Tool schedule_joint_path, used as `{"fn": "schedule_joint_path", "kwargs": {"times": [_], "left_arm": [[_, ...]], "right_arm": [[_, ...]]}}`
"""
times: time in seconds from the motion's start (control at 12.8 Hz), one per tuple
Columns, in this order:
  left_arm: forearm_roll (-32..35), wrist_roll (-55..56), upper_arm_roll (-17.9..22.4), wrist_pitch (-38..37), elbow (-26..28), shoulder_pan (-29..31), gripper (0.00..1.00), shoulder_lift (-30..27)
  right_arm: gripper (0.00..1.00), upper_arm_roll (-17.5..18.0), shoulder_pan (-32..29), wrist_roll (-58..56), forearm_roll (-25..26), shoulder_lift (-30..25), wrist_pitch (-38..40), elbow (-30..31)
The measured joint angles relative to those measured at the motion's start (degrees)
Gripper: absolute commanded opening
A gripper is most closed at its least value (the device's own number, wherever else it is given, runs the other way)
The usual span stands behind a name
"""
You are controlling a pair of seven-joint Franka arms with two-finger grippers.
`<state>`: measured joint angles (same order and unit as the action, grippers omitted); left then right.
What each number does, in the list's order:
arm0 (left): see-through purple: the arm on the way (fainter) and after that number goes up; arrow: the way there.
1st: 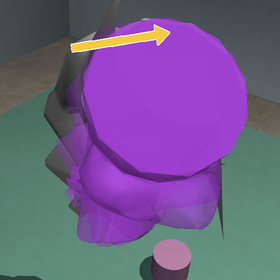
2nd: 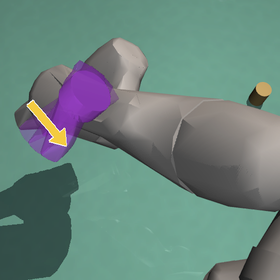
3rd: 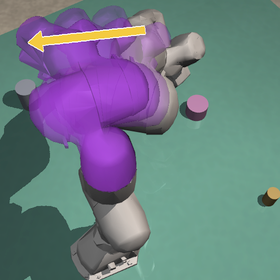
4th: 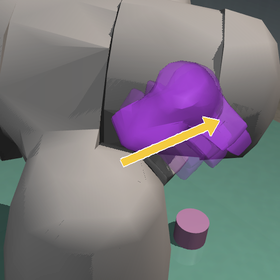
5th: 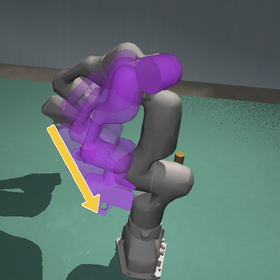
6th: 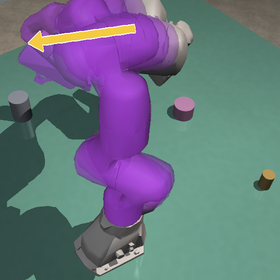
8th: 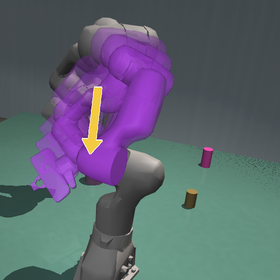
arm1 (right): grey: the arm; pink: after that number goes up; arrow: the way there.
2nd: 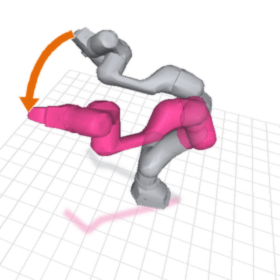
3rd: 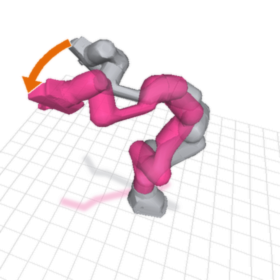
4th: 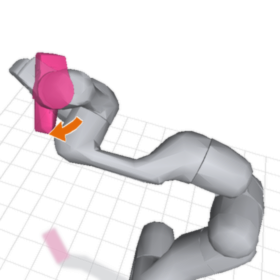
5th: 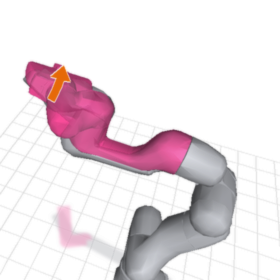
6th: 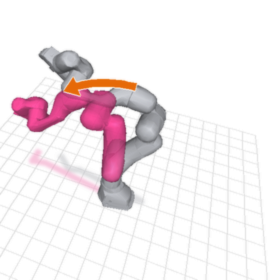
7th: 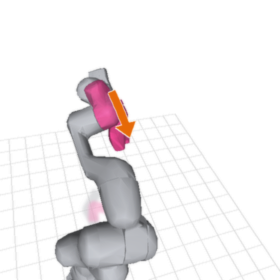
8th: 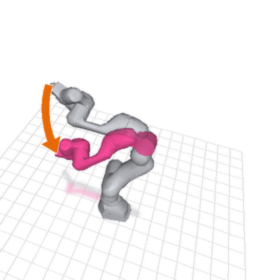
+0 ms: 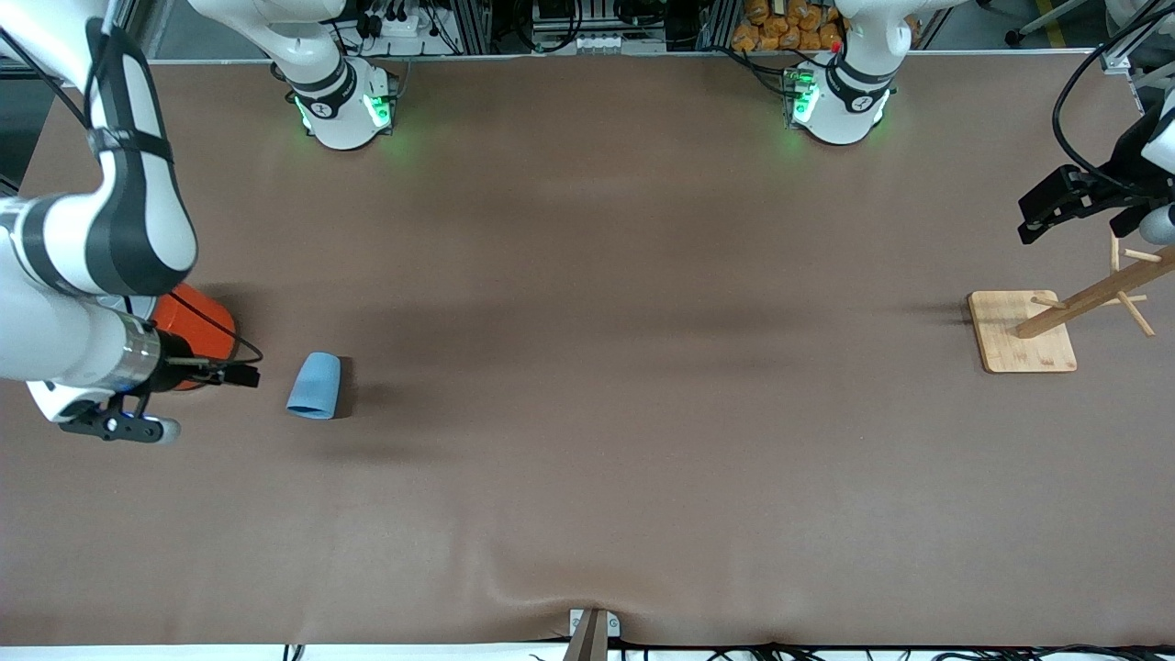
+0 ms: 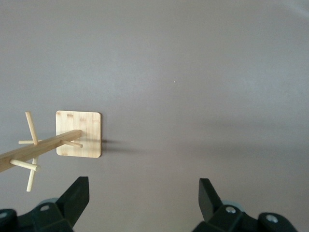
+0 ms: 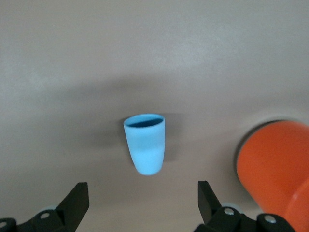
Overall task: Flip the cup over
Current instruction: 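Close the right gripper around the blue cup's base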
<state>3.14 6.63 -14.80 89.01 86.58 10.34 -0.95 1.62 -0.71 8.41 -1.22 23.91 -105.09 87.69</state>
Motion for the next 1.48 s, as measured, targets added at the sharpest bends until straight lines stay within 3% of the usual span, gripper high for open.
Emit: {"fn": "schedule_joint_path", "kwargs": {"times": [0.23,0.55,1.48], "left_arm": [[0.00,0.00,0.03,0.00,-0.43,0.03,1.00,1.02],[0.00,0.00,0.10,0.00,-1.08,0.13,1.00,1.60],[0.00,-0.03,-0.06,0.00,-1.65,0.06,1.00,2.86]], "right_arm": [[1.00,0.01,0.00,-0.11,-1.19,4.17,-4.67,1.59],[1.00,0.04,0.06,-3.84,-3.15,6.58,-16.64,11.30],[1.00,0.02,-0.41,-8.17,-3.50,9.95,-23.02,15.23]]}}
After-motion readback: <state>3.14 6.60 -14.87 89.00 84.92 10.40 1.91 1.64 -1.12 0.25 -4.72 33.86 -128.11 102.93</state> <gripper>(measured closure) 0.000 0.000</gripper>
